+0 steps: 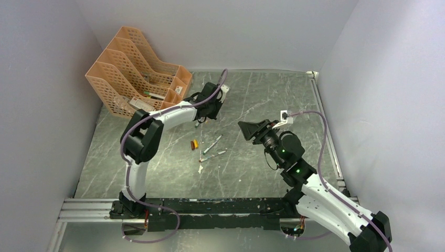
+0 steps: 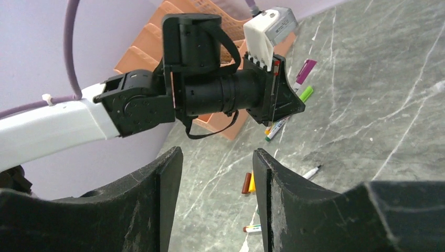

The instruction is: Insert the pens into the pen caps

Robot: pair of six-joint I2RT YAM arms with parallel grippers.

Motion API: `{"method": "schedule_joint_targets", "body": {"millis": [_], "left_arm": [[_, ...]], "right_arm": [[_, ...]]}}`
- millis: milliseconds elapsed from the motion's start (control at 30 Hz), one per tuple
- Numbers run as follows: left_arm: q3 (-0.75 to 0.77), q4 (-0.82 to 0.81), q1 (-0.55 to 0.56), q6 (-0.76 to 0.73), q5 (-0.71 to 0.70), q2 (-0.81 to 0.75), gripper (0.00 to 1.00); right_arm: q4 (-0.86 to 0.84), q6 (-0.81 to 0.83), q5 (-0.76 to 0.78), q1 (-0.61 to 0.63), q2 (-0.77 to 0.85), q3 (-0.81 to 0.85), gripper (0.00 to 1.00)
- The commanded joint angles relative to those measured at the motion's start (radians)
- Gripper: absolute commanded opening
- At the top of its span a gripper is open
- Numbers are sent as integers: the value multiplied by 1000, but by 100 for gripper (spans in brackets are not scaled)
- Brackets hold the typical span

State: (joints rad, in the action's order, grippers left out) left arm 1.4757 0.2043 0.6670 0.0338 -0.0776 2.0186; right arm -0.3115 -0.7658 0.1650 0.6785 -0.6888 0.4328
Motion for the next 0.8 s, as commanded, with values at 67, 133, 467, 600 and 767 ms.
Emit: {"method": "schedule_joint_targets", "body": {"millis": [67, 133, 467, 600, 767], "left_arm": [[108, 172, -21, 42, -72, 82, 14], [115, 190, -27, 45, -52, 96, 19], [155, 287, -34, 41, -54, 157, 41], [140, 281, -34, 46, -57, 138, 44], [66, 166, -34, 57, 0, 5, 44]], "right_arm": [[25, 9, 8, 2, -15, -5, 51], [28, 14, 12, 1, -22, -8, 51], [-21, -14, -3, 2, -86, -39, 49], [-27, -17, -11, 1, -99, -37, 49], [48, -1, -43, 1, -179, 7, 50]]}}
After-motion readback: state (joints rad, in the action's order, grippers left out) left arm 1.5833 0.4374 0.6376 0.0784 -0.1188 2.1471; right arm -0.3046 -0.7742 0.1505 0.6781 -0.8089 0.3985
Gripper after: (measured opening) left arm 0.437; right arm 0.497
